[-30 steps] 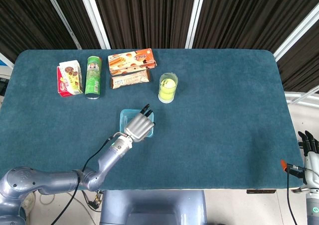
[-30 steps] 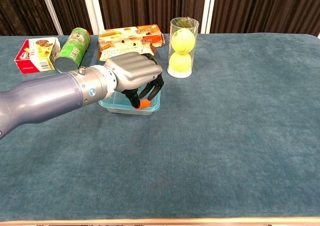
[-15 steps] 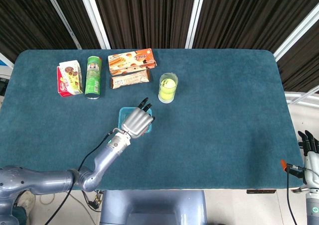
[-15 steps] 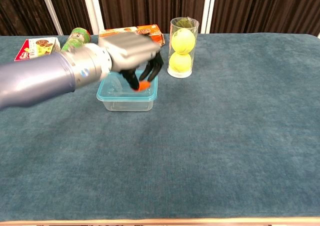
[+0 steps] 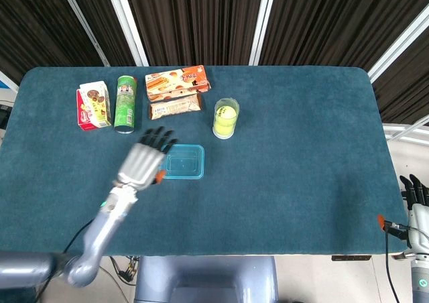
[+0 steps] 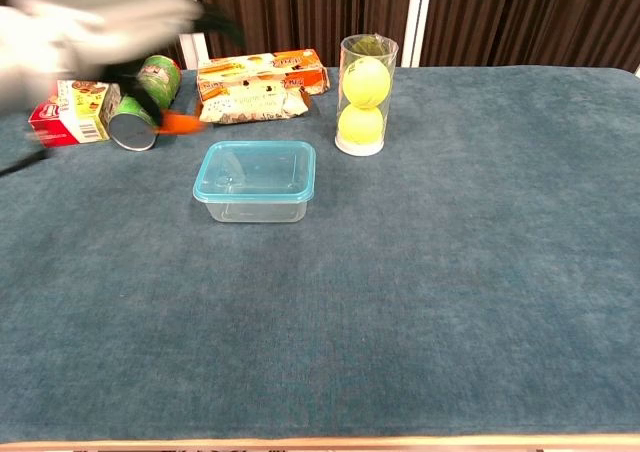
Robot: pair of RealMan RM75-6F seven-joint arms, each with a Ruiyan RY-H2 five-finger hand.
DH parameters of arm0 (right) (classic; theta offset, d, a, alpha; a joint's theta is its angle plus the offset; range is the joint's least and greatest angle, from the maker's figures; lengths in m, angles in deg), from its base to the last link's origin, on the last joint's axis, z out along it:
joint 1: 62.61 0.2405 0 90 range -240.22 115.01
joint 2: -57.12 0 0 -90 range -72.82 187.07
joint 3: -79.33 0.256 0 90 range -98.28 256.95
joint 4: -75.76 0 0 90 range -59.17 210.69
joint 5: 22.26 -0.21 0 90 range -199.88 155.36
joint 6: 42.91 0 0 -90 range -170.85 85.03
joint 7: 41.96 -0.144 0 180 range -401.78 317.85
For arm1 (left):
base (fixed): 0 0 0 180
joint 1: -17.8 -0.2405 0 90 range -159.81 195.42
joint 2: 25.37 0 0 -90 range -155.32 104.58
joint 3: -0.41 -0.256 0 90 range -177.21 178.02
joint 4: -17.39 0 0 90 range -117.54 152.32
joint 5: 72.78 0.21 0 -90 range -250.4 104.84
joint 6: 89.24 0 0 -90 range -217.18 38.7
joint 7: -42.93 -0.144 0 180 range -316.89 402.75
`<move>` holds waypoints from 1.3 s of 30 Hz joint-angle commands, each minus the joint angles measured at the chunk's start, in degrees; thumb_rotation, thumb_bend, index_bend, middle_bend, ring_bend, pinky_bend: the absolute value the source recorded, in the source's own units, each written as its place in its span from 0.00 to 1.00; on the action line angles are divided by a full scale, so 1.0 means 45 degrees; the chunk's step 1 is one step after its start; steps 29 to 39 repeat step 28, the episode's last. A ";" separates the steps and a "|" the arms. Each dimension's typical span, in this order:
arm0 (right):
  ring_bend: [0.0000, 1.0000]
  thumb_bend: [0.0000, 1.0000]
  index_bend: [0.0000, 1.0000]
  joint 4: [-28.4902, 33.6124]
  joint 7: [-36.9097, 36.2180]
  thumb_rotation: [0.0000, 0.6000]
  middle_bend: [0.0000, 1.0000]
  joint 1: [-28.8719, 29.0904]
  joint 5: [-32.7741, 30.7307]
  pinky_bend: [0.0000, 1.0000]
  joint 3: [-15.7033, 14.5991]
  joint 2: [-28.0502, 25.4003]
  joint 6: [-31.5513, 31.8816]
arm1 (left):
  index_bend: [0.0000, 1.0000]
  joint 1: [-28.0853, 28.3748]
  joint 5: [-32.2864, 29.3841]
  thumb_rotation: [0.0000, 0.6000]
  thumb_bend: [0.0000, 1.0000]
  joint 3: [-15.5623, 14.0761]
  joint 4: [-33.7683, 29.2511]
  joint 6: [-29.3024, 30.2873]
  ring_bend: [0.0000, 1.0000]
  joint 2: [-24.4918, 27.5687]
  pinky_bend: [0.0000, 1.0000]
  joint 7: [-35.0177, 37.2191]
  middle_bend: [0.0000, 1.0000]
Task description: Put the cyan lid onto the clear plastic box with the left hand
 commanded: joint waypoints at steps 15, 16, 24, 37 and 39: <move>0.00 0.29 0.10 -0.0951 -0.0850 1.00 0.00 0.0189 0.2011 0.00 -0.0522 -0.0020 0.0114 | 0.13 -0.6710 0.3865 1.00 0.25 -0.3214 0.2103 0.4710 0.00 0.1994 0.05 0.6789 0.01; 0.00 0.29 0.10 -0.1002 -0.0857 1.00 0.00 0.0203 0.2074 0.00 -0.0537 -0.0004 0.0122 | 0.13 -0.6909 0.3871 1.00 0.25 -0.3151 0.2180 0.4827 0.00 0.1982 0.05 0.7025 0.01; 0.00 0.29 0.10 -0.0990 -0.0767 1.00 0.00 0.0248 0.2025 0.00 -0.0559 0.0055 0.0049 | 0.13 -0.7756 0.4317 1.00 0.25 -0.2730 0.2516 0.4984 0.00 0.2493 0.04 0.8525 0.01; 0.00 0.29 0.10 -0.0914 -0.0638 1.00 0.00 0.0268 0.2093 0.00 -0.0614 0.0034 0.0029 | 0.13 -0.7857 0.4321 1.00 0.25 -0.2676 0.2230 0.4401 0.00 0.2843 0.03 0.8699 0.01; 0.00 0.29 0.10 -0.0914 -0.0638 1.00 0.00 0.0268 0.2093 0.00 -0.0614 0.0034 0.0029 | 0.13 -0.7857 0.4321 1.00 0.25 -0.2676 0.2230 0.4401 0.00 0.2843 0.03 0.8699 0.01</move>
